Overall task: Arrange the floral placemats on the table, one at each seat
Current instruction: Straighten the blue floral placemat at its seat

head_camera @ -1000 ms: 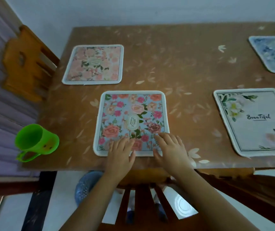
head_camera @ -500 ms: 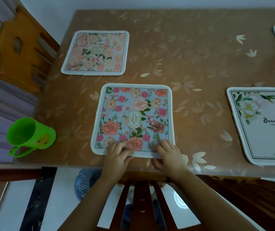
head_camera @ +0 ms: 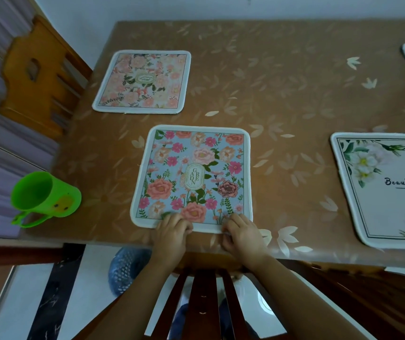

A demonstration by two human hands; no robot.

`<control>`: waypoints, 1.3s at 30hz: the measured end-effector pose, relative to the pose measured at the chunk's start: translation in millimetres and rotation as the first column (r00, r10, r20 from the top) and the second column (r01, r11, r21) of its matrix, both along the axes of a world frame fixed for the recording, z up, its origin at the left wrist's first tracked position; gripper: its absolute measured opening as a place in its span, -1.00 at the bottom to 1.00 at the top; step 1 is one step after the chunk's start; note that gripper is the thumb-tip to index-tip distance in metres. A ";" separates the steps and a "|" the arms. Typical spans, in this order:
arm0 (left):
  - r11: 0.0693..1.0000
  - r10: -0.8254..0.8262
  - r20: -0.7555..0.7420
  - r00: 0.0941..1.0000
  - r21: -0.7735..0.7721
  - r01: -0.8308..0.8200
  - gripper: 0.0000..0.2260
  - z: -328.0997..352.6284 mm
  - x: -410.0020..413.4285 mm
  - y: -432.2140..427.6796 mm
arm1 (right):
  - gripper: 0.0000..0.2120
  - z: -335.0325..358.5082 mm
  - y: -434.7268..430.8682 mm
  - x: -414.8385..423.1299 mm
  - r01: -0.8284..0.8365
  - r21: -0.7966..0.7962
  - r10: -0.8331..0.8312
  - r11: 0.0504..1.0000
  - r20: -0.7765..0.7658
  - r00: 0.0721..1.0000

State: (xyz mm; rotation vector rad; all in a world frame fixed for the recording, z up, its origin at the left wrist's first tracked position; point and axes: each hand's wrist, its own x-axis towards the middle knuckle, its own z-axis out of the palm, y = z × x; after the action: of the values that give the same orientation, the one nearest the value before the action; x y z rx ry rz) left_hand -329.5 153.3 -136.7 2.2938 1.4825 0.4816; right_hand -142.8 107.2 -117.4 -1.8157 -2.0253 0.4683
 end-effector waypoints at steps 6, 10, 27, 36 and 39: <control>0.998 -0.062 -0.031 0.998 -0.005 0.062 -0.90 -1.5 10.1 -2.3 | -0.73 -3.7 -4.2 13.1 0.022 0.019 -0.022 1.000 -0.030 0.999; 0.992 -0.122 -0.020 0.992 -0.036 0.122 -0.89 3.9 29.8 -4.5 | -0.78 -3.1 -10.6 32.4 0.052 -0.018 -0.052 0.999 -0.046 0.998; 0.979 -0.191 -0.017 0.982 -0.079 0.189 -0.91 2.2 64.1 -22.5 | -0.83 -0.2 -55.5 95.0 0.118 -0.089 -0.118 0.989 0.002 0.993; 0.995 -0.084 -0.037 0.996 -0.064 0.081 -0.85 9.0 28.5 -15.8 | -0.83 0.8 -63.5 99.8 0.187 -0.128 -0.191 0.974 -0.018 0.981; 0.996 -0.073 -0.024 0.997 -0.054 0.072 -0.84 11.8 27.7 -16.9 | -0.82 0.6 -63.4 99.0 0.179 -0.123 -0.183 0.976 -0.023 0.983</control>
State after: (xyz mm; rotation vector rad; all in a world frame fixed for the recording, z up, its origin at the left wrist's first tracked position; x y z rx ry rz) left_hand -301.8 136.4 -124.9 2.3118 1.4013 0.3895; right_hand -43.8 43.8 -116.8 -2.0269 -1.8228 0.5746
